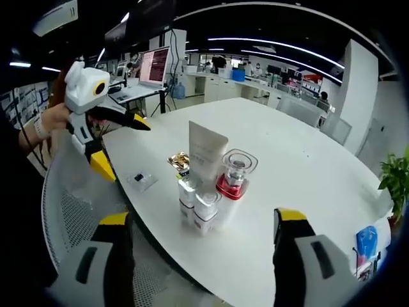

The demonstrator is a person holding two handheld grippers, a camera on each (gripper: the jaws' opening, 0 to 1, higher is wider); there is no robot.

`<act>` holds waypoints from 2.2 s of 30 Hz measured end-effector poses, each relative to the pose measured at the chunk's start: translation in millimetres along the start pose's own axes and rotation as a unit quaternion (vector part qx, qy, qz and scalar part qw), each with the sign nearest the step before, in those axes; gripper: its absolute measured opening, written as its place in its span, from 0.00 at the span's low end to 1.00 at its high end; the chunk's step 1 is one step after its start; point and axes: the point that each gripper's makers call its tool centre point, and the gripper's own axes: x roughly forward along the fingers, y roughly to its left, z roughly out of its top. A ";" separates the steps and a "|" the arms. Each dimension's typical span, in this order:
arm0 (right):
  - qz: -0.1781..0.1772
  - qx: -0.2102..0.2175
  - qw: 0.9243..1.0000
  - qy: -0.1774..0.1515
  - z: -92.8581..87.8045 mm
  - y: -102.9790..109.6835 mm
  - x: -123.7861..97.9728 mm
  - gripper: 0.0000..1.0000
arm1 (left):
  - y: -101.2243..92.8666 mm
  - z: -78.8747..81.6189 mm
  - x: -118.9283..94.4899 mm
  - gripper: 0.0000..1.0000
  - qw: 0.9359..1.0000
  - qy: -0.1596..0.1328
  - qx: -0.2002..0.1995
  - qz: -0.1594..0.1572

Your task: Arrange the skincare products in the storage area until every visible bottle or jar stands upright without overlapping.

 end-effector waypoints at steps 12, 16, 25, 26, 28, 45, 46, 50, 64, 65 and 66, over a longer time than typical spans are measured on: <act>0.000 -0.017 1.000 0.003 5.3 -0.1 3.1 0.98 | 5.0 -1.9 -2.4 0.97 1.000 0.005 -0.005 -0.001; 0.000 -0.015 1.000 0.006 6.9 -1.7 5.9 0.99 | 10.3 -1.4 -1.1 0.97 1.000 0.007 -0.001 -0.002; -0.007 -0.014 1.000 0.016 9.6 -0.5 13.4 0.99 | 19.4 -3.9 1.3 0.97 1.000 0.004 0.002 -0.018; -0.009 -0.017 1.000 0.019 9.8 -0.2 14.7 0.99 | 19.5 -3.7 1.5 0.97 1.000 0.002 0.011 -0.025; -0.013 -0.017 0.999 0.030 8.2 0.3 16.2 0.99 | 21.4 -5.3 1.6 0.97 1.000 0.008 0.009 -0.028; -0.027 0.023 0.998 0.051 14.7 -6.1 10.9 0.99 | 26.8 -26.9 8.0 0.97 0.994 0.046 0.019 -0.101; -0.026 0.028 0.998 0.049 17.8 -8.0 8.2 0.99 | 27.3 -31.7 10.1 0.97 0.993 0.052 0.020 -0.104; -0.029 0.035 0.998 0.041 29.4 -16.4 3.2 0.99 | 32.2 -42.8 18.6 0.97 0.992 0.059 0.039 -0.105; -0.012 0.028 0.999 0.022 72.1 -45.6 9.5 0.99 | 75.4 -79.4 46.7 0.87 0.989 0.109 0.078 -0.068; -0.009 0.025 0.999 0.021 73.9 -46.2 11.0 0.99 | 76.5 -80.9 47.3 0.86 0.988 0.111 0.079 -0.067; -0.006 0.018 1.000 0.023 75.7 -47.4 13.6 0.99 | 78.8 -84.7 47.6 0.85 0.987 0.121 0.080 -0.066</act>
